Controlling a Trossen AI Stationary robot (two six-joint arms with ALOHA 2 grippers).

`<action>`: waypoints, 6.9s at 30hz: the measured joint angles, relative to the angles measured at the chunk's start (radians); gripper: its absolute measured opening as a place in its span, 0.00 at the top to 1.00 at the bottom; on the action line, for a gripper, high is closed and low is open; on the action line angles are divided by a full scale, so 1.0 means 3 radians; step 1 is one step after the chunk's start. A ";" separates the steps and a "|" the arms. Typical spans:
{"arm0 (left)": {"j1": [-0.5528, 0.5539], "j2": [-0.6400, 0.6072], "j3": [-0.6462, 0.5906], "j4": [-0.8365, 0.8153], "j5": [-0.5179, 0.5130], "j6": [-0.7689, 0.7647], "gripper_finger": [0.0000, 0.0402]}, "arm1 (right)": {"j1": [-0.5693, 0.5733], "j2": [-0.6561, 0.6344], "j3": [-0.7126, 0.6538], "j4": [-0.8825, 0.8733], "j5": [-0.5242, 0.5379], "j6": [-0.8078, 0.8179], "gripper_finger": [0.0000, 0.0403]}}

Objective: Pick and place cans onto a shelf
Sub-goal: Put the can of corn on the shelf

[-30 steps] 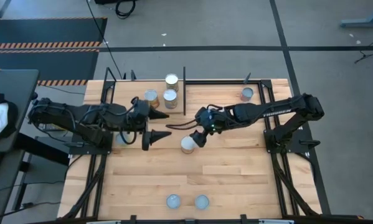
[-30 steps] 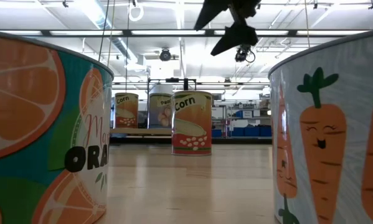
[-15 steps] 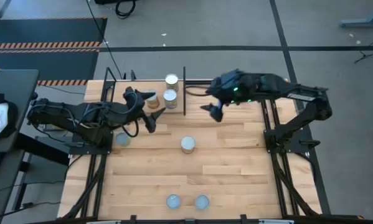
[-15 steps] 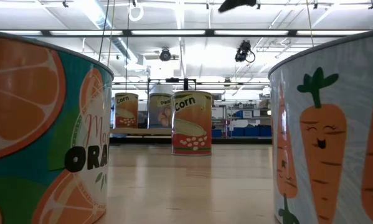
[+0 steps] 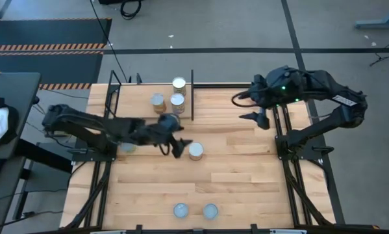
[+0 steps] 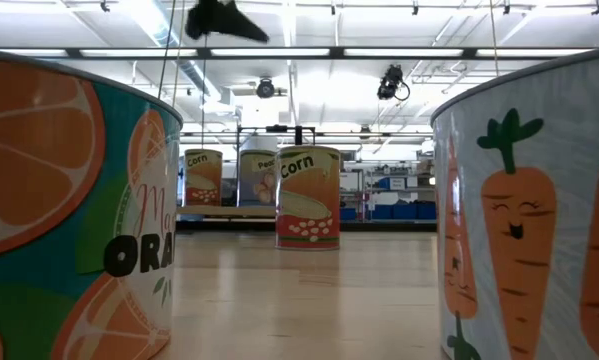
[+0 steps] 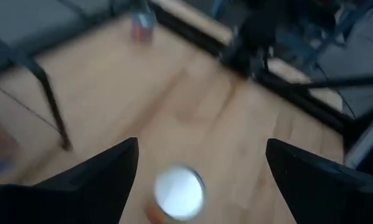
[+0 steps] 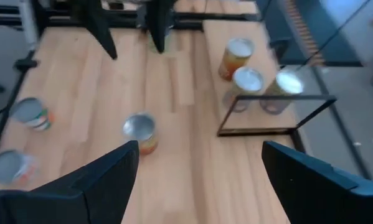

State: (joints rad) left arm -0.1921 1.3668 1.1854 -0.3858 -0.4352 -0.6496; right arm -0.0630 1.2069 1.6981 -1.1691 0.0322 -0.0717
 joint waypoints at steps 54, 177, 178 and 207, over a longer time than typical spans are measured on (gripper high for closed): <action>0.0136 0.1605 -0.0001 0.0795 0.0852 0.2366 0.11 | 0.0201 0.0267 -0.0154 -0.0451 -0.0083 0.0665 0.14; 0.3338 0.0704 0.0214 -0.1026 0.1082 0.1589 0.13 | -0.0894 0.0007 -0.0931 0.0824 0.0229 0.0464 0.14; 0.3338 0.0692 0.0215 -0.1041 0.1068 0.1586 0.14 | -0.0894 0.0007 -0.0931 0.0824 0.0229 0.0465 0.14; 0.3255 0.0868 0.0298 -0.1097 0.0354 0.1053 0.16 | -0.0894 0.0007 -0.0931 0.0822 0.0230 0.0492 0.14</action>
State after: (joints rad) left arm 0.7845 1.6272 1.2747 -0.7148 -0.3292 -0.3336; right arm -0.3313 1.2091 1.4189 -0.9226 0.1013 0.0757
